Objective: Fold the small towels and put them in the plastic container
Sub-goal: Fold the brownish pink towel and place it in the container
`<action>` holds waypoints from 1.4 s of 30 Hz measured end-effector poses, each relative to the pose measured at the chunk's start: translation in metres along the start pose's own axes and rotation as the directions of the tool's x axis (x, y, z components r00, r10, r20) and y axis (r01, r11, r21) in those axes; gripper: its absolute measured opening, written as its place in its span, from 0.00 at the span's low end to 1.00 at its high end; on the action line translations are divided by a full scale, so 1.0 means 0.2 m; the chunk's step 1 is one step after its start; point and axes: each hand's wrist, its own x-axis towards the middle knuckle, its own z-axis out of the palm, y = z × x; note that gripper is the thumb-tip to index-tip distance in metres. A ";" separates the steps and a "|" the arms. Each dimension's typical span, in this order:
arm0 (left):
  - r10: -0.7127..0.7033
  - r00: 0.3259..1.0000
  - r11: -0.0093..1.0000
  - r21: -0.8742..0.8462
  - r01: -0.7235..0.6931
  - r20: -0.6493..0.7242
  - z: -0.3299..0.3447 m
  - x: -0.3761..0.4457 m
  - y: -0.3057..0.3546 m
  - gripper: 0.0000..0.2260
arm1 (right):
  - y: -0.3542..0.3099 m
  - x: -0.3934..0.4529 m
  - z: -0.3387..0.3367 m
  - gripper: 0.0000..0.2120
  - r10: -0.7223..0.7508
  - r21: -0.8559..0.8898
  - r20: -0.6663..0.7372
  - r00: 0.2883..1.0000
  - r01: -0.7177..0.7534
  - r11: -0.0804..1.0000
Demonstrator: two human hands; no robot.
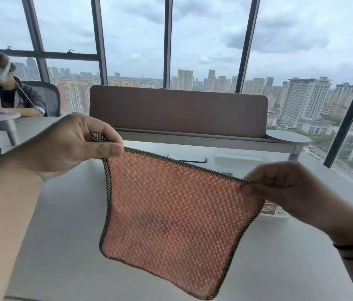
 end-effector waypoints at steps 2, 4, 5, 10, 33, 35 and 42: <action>-0.009 1.000 1.000 0.020 0.008 0.026 -0.02 -0.02 0.01 0.24 | -0.05 -0.02 -0.04 0.11 -0.038 0.045 -0.033 0.999 0.039 0.998; 0.003 0.999 0.999 -0.038 -0.002 0.034 -0.04 -0.04 0.04 0.23 | -0.10 -0.04 -0.07 0.18 -0.084 0.069 -0.034 0.996 0.086 0.994; 0.014 1.000 0.995 -0.100 -0.012 0.025 -0.05 -0.04 0.06 0.22 | -0.12 -0.05 -0.09 0.20 -0.105 0.132 -0.027 0.994 0.108 0.985; 0.141 0.986 0.900 -0.426 -0.090 0.090 -0.06 -0.04 0.05 0.11 | -0.20 -0.05 -0.12 0.12 -0.156 0.469 -0.026 0.987 0.150 0.870; -0.497 0.819 0.833 0.108 0.543 -0.288 0.39 0.08 -1.17 0.04 | 0.99 0.17 0.28 0.05 0.257 -0.469 -0.425 0.868 -0.454 0.758; -0.505 0.806 0.850 -0.014 0.527 -0.309 0.39 0.10 -1.18 0.05 | 1.01 0.18 0.27 0.06 0.280 -0.365 -0.429 0.859 -0.448 0.816; -0.513 0.804 0.842 -0.355 0.405 -0.299 0.36 0.06 -1.16 0.05 | 0.95 0.16 0.24 0.03 0.295 -0.027 -0.425 0.856 -0.338 0.941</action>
